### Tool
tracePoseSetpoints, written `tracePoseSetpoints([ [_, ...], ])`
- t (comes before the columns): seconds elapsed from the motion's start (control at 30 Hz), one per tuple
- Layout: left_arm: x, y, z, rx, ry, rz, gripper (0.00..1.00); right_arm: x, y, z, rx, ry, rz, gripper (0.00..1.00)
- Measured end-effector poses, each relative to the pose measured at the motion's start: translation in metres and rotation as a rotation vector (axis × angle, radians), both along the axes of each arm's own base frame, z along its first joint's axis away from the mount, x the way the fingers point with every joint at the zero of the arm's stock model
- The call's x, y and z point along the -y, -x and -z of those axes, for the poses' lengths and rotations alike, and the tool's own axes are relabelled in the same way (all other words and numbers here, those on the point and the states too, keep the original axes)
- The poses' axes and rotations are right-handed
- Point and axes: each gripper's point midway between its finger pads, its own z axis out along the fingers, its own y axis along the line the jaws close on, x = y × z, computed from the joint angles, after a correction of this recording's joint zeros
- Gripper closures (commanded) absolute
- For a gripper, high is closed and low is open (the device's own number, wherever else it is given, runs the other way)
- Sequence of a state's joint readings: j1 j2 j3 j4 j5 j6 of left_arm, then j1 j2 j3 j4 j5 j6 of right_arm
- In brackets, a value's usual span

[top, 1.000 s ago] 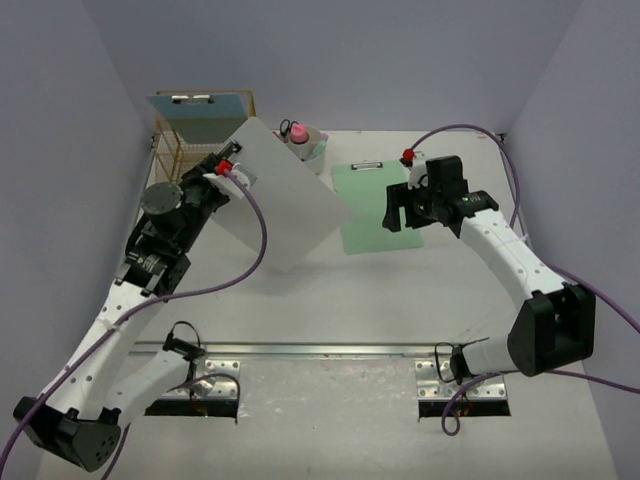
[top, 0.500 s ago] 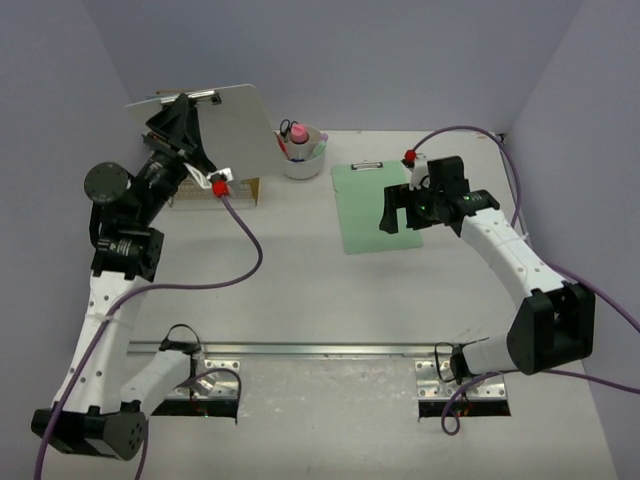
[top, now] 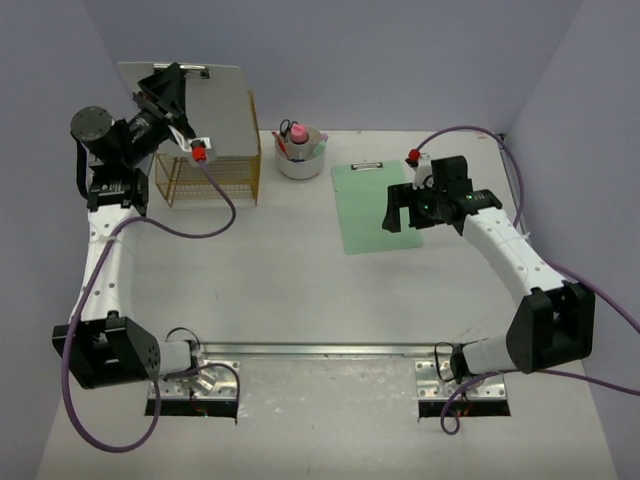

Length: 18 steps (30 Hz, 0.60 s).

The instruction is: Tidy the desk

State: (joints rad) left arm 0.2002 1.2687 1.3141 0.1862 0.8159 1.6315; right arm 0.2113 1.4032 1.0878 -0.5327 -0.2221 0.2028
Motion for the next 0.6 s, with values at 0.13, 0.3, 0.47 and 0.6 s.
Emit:
tracePoseSetpoints([
  [0.13,-0.004,-0.014,-0.004,0.045,-0.034,0.024,1.00,0.000,0.000,0.003,-0.009,-0.001,0.000,0.01],
  [0.3,-0.009,-0.034,0.005,0.063,-0.063,0.047,1.00,-0.001,0.000,0.010,-0.033,0.001,-0.003,0.01],
  [0.47,-0.021,-0.059,0.016,0.064,-0.071,0.042,1.00,0.001,0.000,0.012,-0.047,0.005,0.001,0.01],
  [0.6,-0.036,-0.076,0.021,0.063,-0.073,0.023,1.00,0.002,0.000,0.012,-0.055,0.007,0.004,0.01],
])
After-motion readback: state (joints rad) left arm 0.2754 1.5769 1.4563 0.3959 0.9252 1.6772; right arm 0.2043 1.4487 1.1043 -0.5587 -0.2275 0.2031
